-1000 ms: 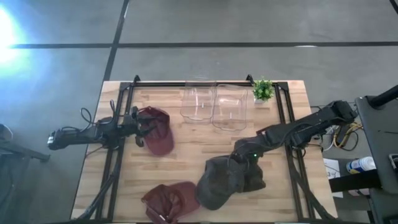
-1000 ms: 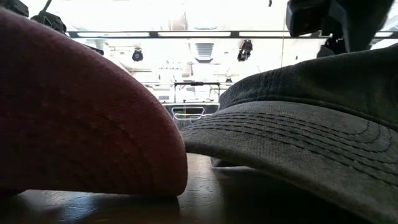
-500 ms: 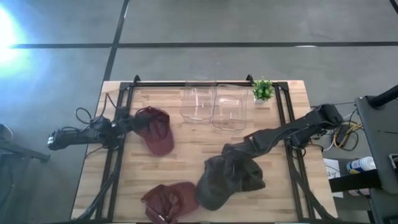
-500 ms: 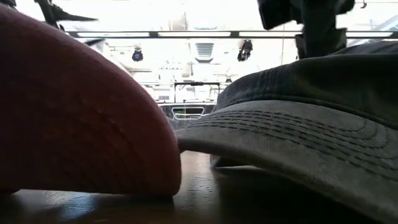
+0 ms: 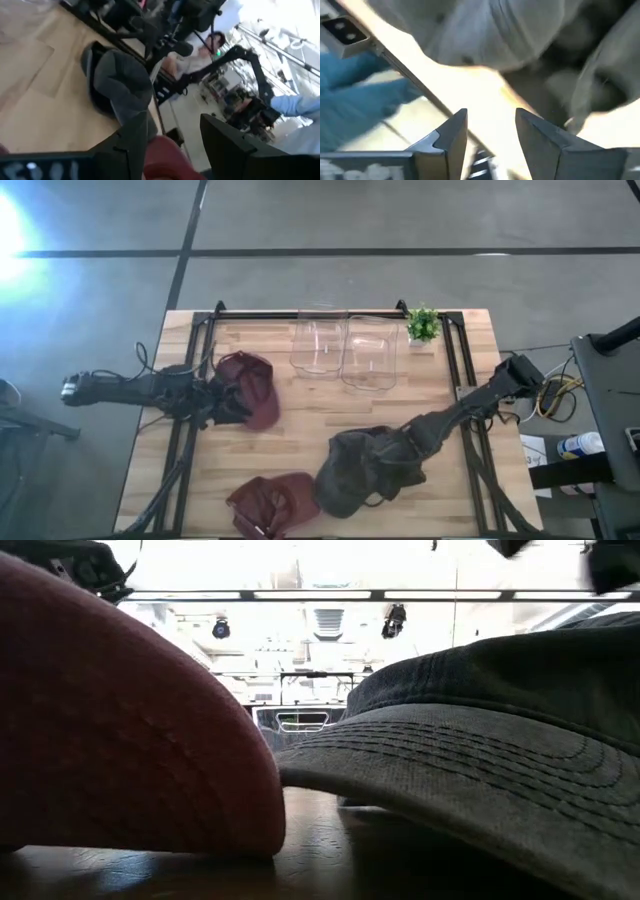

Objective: Pick & Place hat
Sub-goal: Put the left black cap into the left transparent bin

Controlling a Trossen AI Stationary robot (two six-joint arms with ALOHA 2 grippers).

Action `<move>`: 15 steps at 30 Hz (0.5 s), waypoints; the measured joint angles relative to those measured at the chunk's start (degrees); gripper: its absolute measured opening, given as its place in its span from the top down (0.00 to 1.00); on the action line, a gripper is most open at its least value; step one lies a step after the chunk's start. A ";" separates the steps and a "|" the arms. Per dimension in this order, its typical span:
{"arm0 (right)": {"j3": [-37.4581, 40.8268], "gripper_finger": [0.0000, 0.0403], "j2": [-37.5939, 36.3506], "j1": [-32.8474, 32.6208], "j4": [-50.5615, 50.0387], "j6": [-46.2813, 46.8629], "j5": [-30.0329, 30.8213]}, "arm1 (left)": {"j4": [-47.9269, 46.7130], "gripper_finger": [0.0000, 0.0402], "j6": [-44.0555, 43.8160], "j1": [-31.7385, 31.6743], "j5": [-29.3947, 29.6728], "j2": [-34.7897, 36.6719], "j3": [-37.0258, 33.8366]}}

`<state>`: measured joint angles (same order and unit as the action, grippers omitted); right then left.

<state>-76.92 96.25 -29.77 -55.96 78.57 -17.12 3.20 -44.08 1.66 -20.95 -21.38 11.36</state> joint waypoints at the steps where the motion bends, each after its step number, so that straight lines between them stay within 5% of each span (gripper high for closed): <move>1: 1.18 0.60 0.28 -0.80 2.32 3.80 -0.66 | 3.94 0.56 -1.77 0.52 0.59 -2.33 0.36; 6: 5.13 0.60 1.42 -4.02 13.02 10.69 1.75 | 23.95 0.56 -12.37 0.61 8.73 -10.89 1.73; 15: 10.09 0.60 1.33 -8.82 24.93 19.07 10.06 | 23.93 0.56 -12.34 0.70 29.56 -18.25 4.07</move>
<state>-66.83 97.58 -38.58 -31.03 97.64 -7.06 27.13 -56.41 2.36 8.61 -39.63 15.42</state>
